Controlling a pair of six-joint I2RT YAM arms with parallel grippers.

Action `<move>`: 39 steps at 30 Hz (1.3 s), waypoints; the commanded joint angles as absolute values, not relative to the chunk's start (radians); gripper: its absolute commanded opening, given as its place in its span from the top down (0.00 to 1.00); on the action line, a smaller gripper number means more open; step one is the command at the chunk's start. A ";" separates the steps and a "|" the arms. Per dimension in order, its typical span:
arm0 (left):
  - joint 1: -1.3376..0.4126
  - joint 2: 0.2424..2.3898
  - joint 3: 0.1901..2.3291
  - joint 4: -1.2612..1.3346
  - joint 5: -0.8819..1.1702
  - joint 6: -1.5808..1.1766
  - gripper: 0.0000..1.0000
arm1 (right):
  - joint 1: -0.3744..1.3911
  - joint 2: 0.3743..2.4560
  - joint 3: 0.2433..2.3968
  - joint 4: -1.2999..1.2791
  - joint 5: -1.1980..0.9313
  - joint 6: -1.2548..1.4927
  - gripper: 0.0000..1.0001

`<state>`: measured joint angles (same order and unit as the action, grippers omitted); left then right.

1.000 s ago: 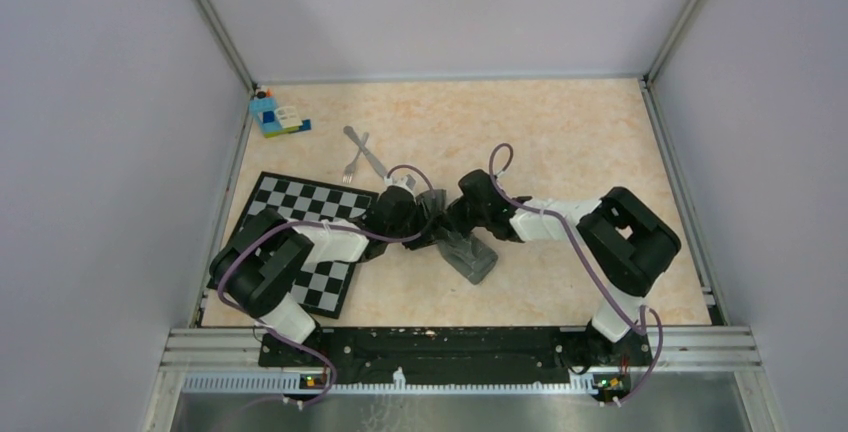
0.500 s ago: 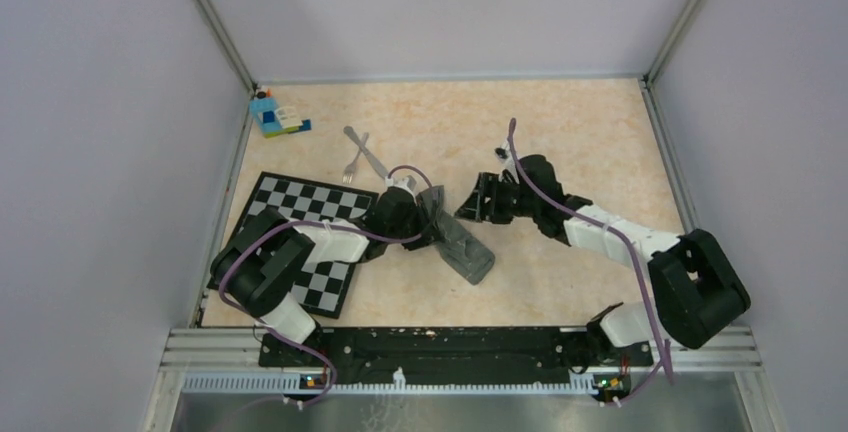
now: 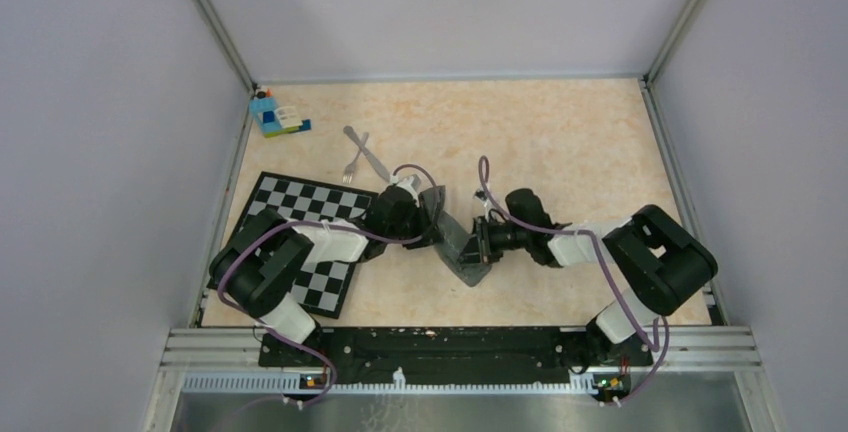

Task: Fold the napkin into a case and place the utensils inside
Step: Fold the 2/3-rectangle-folded napkin at the center of the board.

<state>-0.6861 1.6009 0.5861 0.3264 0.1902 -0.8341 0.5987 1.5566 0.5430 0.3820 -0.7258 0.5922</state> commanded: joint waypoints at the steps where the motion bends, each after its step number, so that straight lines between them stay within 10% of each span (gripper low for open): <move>1: -0.683 1.582 0.666 0.160 0.174 -0.695 0.87 | 0.649 1.586 0.402 0.659 -0.640 0.736 0.95; 13: -0.719 1.388 0.806 -0.155 0.020 -0.785 0.14 | 0.647 1.589 0.277 0.782 -0.484 0.818 1.00; 22: -0.770 1.751 1.290 -0.523 -0.274 -0.786 0.21 | 0.633 1.594 0.251 0.833 -0.495 0.834 1.00; 34: -0.810 1.925 1.423 -0.648 -0.429 -0.844 0.22 | 0.632 1.576 0.249 0.827 -0.502 0.831 1.00; 39: -0.809 1.860 1.346 -0.545 -0.442 -0.842 0.46 | 0.632 1.557 0.235 0.813 -0.488 0.826 1.00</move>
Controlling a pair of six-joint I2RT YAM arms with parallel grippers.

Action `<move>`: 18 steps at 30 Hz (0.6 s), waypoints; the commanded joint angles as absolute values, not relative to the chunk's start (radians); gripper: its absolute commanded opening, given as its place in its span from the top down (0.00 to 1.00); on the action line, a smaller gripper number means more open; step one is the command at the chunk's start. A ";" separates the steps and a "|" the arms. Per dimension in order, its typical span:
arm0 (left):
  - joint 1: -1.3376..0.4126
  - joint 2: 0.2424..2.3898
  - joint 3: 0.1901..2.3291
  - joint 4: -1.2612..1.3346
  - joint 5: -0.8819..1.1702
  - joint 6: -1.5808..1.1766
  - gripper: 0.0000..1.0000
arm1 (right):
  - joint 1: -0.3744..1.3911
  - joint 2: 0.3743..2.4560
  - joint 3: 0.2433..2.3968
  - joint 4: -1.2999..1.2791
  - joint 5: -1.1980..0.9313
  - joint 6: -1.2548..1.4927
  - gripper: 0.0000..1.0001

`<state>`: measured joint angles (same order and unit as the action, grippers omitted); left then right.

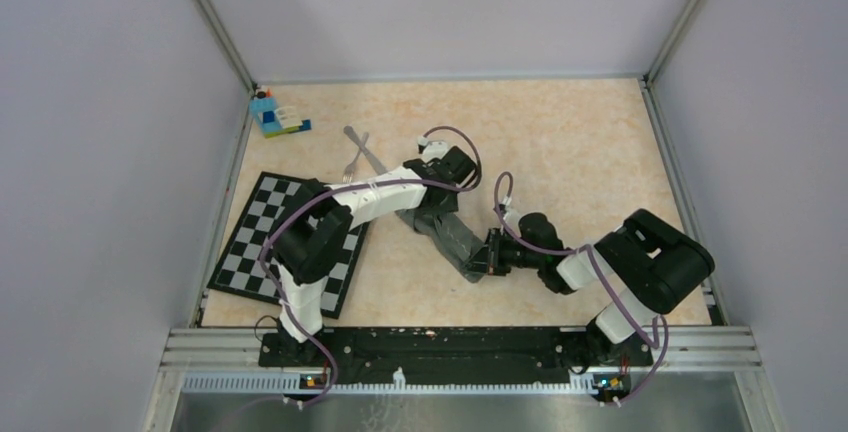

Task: Fold the napkin into a case and place the utensils inside
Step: Fold the 2/3-rectangle-folded napkin at the center of the board.

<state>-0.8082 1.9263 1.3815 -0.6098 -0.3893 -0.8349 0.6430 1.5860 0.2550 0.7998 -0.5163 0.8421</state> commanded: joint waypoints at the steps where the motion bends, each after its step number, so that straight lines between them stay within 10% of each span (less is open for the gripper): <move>1: -0.806 1.825 1.295 -0.491 -0.435 -0.839 0.50 | 0.632 1.555 0.231 0.809 -0.484 0.825 1.00; 10: -0.732 1.435 0.680 0.254 -0.210 -0.825 0.98 | 0.631 1.541 0.209 0.815 -0.492 0.842 1.00; 18: -0.708 1.276 0.339 0.685 -0.174 -0.841 1.00 | 0.631 1.363 0.309 0.555 -0.628 0.742 0.98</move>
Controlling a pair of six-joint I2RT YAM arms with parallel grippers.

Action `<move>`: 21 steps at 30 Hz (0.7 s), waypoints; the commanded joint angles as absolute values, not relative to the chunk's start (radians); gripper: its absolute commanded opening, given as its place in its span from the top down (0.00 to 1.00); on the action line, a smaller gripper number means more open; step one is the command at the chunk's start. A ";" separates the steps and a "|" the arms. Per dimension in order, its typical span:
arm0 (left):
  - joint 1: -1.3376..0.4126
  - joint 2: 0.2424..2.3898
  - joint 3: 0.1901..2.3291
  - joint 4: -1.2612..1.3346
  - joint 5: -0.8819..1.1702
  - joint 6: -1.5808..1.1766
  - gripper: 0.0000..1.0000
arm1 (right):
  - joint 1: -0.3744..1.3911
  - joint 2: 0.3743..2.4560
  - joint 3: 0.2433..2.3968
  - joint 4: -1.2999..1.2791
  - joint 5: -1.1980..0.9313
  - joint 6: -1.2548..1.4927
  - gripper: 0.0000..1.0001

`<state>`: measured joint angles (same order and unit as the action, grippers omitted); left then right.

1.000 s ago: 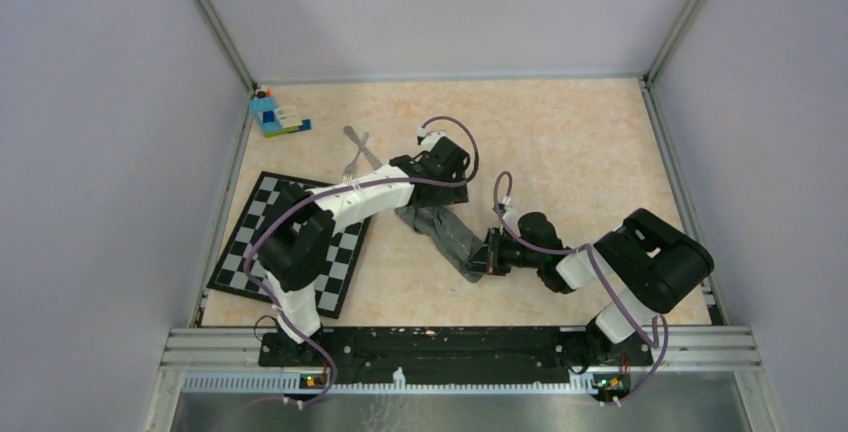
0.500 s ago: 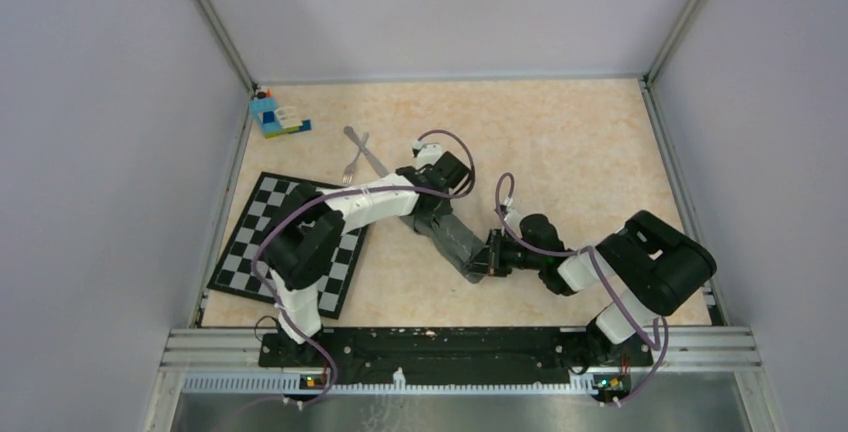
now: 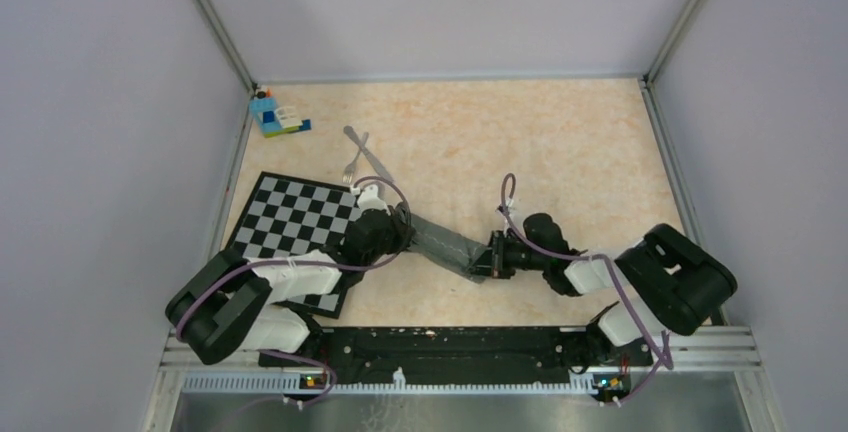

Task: Fold the napkin into a case and place the utensils inside
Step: Fold the 2/3-rectangle-folded napkin at the center of the board.

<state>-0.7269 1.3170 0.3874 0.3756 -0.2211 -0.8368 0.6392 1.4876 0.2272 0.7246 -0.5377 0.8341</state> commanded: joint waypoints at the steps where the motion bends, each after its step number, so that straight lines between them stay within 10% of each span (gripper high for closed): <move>1: -0.706 1.279 0.334 0.701 -0.161 -0.840 1.00 | 0.632 1.323 0.339 0.473 -0.633 0.711 0.94; 8: -0.706 1.314 0.296 0.818 -0.105 -0.873 1.00 | 0.630 1.303 0.576 0.230 -0.680 0.588 0.63; 21: -0.706 1.347 0.202 0.921 -0.046 -0.938 1.00 | 0.626 1.624 0.361 0.683 -0.541 0.651 0.80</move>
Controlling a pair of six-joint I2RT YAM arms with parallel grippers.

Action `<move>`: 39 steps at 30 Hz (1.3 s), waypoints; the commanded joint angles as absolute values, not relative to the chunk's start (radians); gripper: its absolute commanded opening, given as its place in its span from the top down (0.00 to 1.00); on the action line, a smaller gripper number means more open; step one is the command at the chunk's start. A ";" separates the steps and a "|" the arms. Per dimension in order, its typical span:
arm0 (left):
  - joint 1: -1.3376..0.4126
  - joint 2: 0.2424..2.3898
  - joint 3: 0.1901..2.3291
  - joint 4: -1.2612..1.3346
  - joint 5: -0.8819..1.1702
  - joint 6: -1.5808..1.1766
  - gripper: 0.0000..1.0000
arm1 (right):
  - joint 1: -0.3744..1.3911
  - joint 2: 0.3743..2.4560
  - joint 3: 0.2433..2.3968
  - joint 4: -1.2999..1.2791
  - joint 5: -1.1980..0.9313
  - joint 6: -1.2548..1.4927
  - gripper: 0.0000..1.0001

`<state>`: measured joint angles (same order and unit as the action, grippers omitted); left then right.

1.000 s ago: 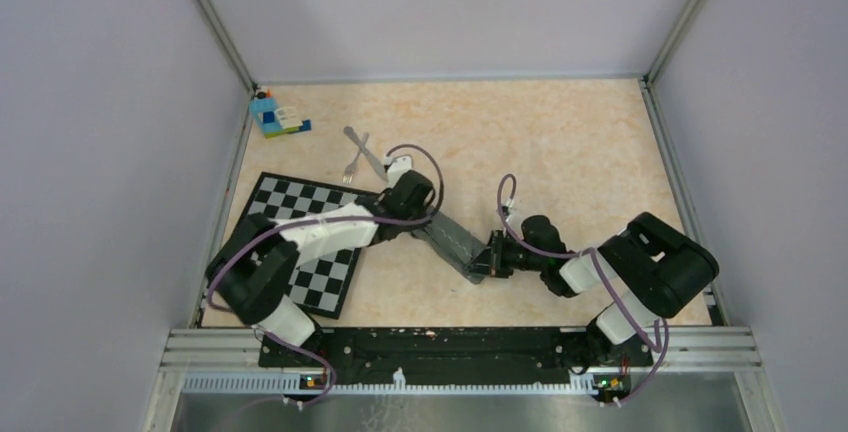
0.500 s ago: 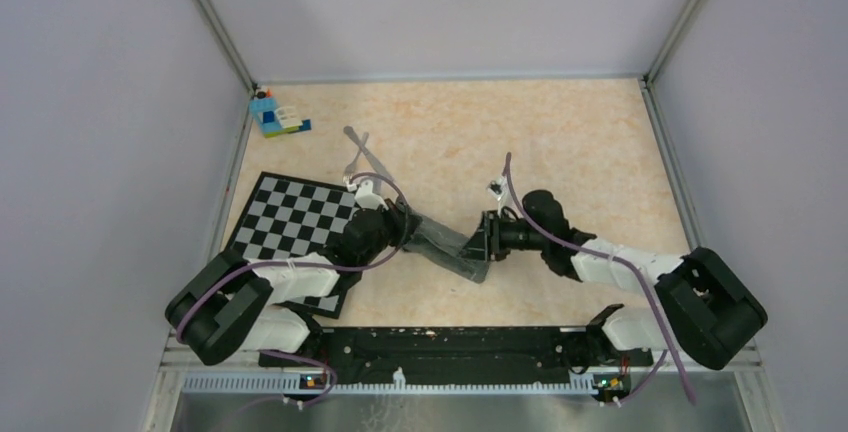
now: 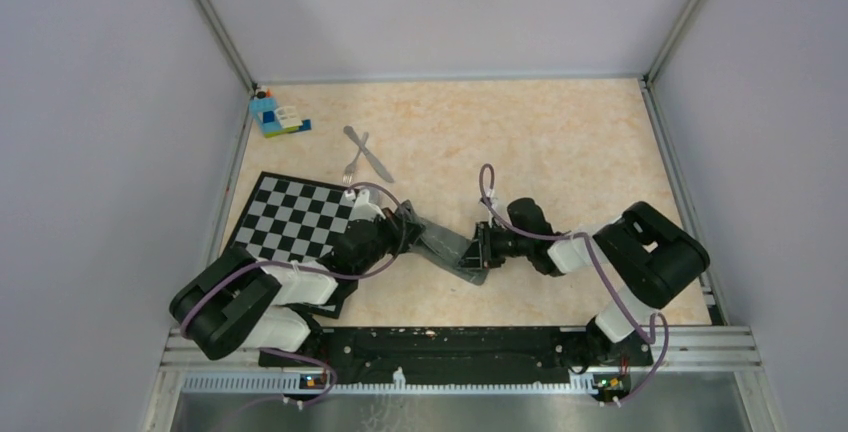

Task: Fold the napkin into a case and place the utensils inside
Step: Fold the 2/3-rectangle-folded napkin at the center of the board, then grasp the top corner of the smaller rectangle folded napkin from the folded napkin.

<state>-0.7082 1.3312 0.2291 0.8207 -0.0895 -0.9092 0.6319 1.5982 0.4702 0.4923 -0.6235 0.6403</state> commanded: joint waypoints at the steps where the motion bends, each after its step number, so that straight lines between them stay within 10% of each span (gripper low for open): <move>1: -0.707 1.350 0.203 0.909 -0.031 -0.944 1.00 | 0.627 1.620 0.324 0.710 -0.515 0.665 0.82; 14: -0.706 1.191 0.270 0.402 0.107 -1.031 0.55 | 0.602 1.465 0.169 0.689 -0.305 0.715 0.85; 23: -0.699 1.215 0.344 0.228 0.114 -1.084 0.43 | 0.603 1.375 0.092 0.688 -0.234 0.752 0.88; 39: -0.647 1.700 0.734 0.290 0.061 -0.902 0.59 | 0.672 1.250 0.098 0.618 -0.172 0.794 0.87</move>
